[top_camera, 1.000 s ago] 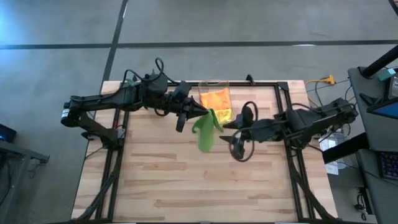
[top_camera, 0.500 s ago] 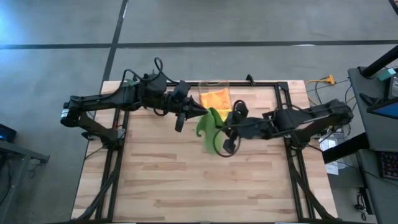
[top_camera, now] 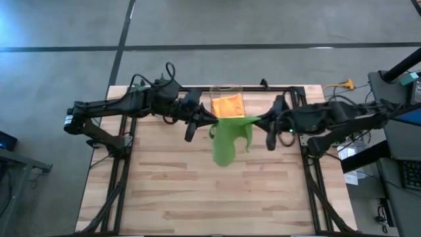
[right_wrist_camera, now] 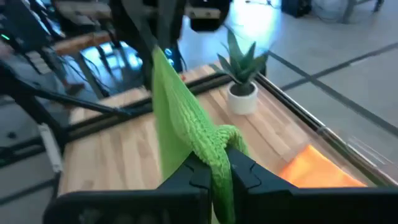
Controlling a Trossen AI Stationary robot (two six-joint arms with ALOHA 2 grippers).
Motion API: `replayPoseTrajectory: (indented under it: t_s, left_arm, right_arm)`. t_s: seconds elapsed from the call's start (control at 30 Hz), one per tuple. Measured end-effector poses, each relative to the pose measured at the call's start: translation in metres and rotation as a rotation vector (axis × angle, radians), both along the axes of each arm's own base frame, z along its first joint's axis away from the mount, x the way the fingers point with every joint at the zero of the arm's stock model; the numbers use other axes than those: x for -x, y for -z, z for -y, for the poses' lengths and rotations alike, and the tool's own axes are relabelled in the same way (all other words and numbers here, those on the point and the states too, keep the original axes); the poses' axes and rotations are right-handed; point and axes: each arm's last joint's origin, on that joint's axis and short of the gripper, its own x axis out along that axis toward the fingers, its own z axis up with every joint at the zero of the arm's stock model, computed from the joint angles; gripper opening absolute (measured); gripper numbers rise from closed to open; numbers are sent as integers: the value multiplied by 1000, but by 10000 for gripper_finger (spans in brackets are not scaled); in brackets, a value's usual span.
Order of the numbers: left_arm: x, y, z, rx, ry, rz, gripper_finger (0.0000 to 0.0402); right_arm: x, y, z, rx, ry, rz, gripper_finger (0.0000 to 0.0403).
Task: Fold microfiber towels
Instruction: Fold the green towel
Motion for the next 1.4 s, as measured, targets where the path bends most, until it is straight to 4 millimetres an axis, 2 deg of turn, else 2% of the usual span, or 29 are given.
replayPoseTrajectory:
  t_s: [0.1,0.23,0.37,0.47,0.6,0.73,0.83,1.13,1.4]
  left_arm:
    - [0,2,0,-62,12,5,20]
    - [-6,15,-1,-79,11,-37,73]
    - [-22,49,0,-58,28,-146,136]
    - [-41,75,6,6,107,-169,176]
    - [-69,107,12,88,125,-178,210]
    - [-92,125,11,135,113,-142,221]
    - [-101,133,11,140,110,-118,222]
    - [-110,153,9,232,-32,-199,222]
    - [-114,171,5,203,-147,-281,222]
  right_arm:
    - [12,-7,3,-16,-11,38,9]
    - [23,-18,5,-70,-40,84,9]
    - [29,-29,5,-129,-66,120,9]
    - [29,-34,5,-145,-88,129,9]
    - [28,-38,4,-154,-102,133,9]
    - [31,-40,5,-187,-89,125,9]
    - [31,-41,5,-206,-82,116,9]
    - [32,-43,5,-231,-72,113,9]
    - [33,-45,5,-238,-75,121,9]
